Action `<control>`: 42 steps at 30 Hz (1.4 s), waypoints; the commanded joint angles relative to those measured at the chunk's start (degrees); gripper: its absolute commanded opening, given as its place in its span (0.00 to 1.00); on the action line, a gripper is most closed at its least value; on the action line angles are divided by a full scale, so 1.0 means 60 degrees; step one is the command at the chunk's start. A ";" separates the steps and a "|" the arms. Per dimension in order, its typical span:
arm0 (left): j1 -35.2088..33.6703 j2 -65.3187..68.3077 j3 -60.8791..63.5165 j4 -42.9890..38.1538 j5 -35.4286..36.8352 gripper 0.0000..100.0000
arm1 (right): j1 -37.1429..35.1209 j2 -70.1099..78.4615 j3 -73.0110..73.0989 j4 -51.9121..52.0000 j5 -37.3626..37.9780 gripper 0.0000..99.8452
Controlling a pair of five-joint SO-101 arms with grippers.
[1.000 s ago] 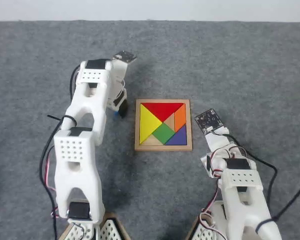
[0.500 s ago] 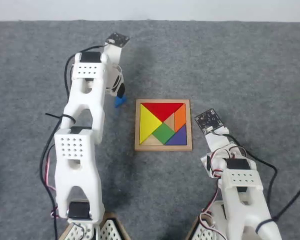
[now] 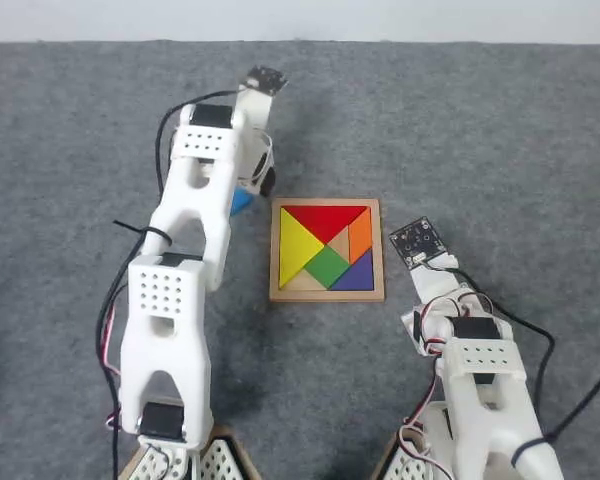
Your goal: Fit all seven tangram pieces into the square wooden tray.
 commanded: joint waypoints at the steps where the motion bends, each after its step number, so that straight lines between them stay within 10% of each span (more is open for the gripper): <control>1: 0.0015 0.0630 -0.0447 0.0425 0.0059 0.18 | 0.0051 -0.0300 -0.0073 -0.0168 -0.0059 0.01; 9: -0.0234 0.1319 -0.2073 0.2344 0.0088 0.18 | 0.0051 -0.0300 -0.0073 -0.0168 -0.0059 0.01; 42: -0.1319 0.1832 -0.4652 0.2711 0.0440 0.01 | 0.0051 -0.0300 -0.0073 -0.0168 -0.0059 0.01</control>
